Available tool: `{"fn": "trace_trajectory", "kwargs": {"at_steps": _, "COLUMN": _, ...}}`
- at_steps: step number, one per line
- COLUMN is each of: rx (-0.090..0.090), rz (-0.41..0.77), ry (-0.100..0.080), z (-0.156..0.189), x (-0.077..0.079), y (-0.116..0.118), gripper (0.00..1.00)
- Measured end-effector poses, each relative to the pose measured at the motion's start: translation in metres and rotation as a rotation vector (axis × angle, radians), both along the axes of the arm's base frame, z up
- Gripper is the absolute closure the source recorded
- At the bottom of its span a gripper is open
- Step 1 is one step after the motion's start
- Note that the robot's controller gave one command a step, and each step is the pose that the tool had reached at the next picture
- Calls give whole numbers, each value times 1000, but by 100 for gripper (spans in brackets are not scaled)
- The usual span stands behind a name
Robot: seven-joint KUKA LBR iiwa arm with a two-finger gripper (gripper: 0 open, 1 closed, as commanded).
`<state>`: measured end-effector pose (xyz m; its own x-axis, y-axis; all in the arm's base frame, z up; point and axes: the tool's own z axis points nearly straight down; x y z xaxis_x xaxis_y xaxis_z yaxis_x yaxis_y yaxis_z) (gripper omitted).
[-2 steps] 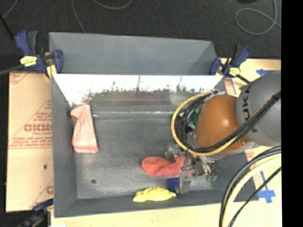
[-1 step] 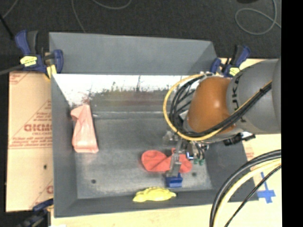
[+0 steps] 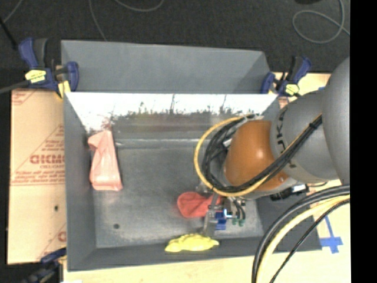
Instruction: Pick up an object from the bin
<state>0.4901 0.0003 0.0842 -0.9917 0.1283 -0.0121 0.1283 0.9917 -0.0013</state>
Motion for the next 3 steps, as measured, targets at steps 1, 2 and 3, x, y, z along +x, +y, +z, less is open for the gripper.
{"fn": "trace_trajectory", "kwargs": {"at_steps": 1, "rx": 4, "rz": -191, "ry": 3, "z": -13, "x": 16, "y": 7, "gripper": 100}}
{"fn": "trace_trajectory", "kwargs": {"at_steps": 2, "rx": 4, "rz": -199, "ry": 1, "z": -13, "x": 20, "y": 8, "gripper": 100}}
{"fn": "trace_trajectory", "kwargs": {"at_steps": 3, "rx": 3, "rz": -197, "ry": 5, "z": -9, "x": 18, "y": 7, "gripper": 100}}
